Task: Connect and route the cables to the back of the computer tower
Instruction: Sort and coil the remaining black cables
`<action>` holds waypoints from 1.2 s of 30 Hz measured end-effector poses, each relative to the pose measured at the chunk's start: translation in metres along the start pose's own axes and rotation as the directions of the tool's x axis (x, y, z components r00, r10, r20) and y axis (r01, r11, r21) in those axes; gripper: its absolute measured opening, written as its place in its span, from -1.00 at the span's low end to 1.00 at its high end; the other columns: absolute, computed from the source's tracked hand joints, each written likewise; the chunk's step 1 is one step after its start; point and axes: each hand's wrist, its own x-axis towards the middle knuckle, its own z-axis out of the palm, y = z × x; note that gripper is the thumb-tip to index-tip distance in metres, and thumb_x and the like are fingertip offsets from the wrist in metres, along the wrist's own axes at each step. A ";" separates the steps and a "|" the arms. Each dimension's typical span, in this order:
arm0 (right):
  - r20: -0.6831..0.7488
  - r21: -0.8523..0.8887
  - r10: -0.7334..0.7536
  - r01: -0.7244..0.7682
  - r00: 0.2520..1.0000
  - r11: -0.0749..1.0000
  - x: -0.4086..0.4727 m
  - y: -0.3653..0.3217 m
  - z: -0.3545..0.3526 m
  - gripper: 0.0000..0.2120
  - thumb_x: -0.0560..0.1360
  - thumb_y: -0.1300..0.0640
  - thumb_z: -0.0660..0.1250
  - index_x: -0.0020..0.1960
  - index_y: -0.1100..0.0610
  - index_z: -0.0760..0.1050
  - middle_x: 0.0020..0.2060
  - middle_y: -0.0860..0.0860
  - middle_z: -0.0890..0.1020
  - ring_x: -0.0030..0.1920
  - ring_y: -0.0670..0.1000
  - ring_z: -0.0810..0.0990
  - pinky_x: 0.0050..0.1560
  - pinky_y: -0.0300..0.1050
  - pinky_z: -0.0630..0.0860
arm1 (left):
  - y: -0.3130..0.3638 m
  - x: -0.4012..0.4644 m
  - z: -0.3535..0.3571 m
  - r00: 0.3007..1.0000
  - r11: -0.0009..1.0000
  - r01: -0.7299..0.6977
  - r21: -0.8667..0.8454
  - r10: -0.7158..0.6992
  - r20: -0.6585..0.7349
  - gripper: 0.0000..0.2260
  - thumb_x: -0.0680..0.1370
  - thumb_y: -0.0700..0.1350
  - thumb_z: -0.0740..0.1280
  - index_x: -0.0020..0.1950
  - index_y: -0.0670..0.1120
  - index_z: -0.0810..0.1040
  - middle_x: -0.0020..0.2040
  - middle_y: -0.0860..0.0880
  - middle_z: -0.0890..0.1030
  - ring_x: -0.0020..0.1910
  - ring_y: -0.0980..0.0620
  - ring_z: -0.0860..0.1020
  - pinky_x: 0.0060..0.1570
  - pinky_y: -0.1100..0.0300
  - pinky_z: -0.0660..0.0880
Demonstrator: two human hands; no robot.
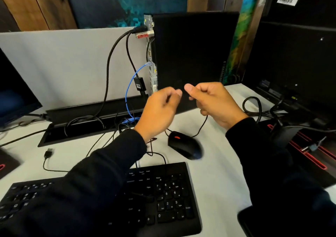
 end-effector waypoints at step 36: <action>-0.308 -0.366 0.220 -0.329 0.926 0.870 -0.008 0.074 -0.040 -0.60 0.47 -0.21 0.48 -0.19 0.15 0.64 -0.31 0.21 0.63 -0.32 0.05 0.51 -0.20 -0.09 0.45 | 0.012 0.068 -0.229 0.847 0.981 0.083 0.177 0.025 -0.531 -0.72 0.66 0.10 0.17 -0.23 0.06 0.36 -0.37 0.05 0.34 -0.39 0.10 0.31 -0.26 0.00 0.33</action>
